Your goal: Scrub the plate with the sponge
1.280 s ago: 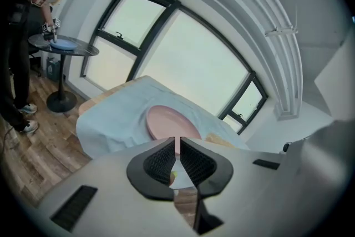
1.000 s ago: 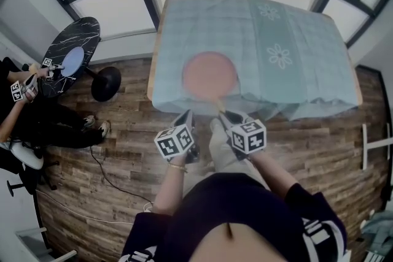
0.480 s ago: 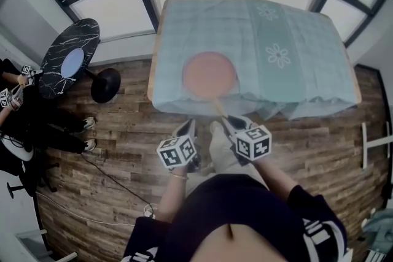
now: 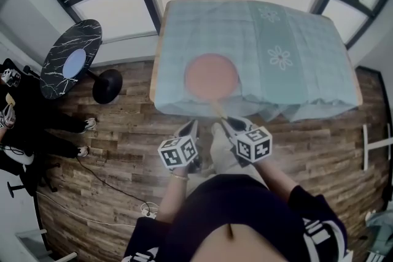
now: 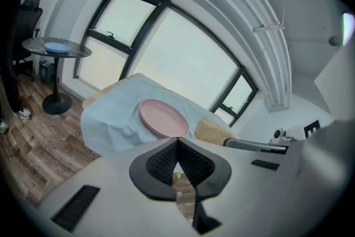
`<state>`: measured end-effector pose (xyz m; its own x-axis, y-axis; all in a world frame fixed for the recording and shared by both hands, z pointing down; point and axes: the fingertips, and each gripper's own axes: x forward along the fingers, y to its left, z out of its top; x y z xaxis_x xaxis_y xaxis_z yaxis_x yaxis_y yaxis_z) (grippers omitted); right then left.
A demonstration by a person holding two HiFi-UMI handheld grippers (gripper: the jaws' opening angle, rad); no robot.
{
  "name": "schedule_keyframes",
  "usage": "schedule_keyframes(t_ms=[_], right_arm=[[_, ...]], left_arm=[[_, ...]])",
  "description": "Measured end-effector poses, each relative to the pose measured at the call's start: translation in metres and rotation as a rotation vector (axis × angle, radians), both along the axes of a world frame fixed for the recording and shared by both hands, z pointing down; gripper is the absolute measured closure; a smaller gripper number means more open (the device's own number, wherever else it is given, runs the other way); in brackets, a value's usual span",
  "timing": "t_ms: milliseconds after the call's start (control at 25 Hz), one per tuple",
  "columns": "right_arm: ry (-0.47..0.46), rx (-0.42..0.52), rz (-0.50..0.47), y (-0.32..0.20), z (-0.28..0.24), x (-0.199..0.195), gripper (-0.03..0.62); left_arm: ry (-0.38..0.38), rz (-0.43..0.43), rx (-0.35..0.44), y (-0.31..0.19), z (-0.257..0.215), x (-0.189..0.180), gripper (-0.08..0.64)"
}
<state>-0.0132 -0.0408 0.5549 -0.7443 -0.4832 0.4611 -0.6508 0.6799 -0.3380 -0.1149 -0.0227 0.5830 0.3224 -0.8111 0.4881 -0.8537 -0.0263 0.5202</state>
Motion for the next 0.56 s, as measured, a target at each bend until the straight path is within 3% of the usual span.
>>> schedule_keyframes(t_ms=[560], right_arm=[[0.017, -0.002, -0.010, 0.0034, -0.0012, -0.0059, 0.555]], left_arm=[[0.019, 0.003, -0.002, 0.0040, 0.0000, -0.0019, 0.549]])
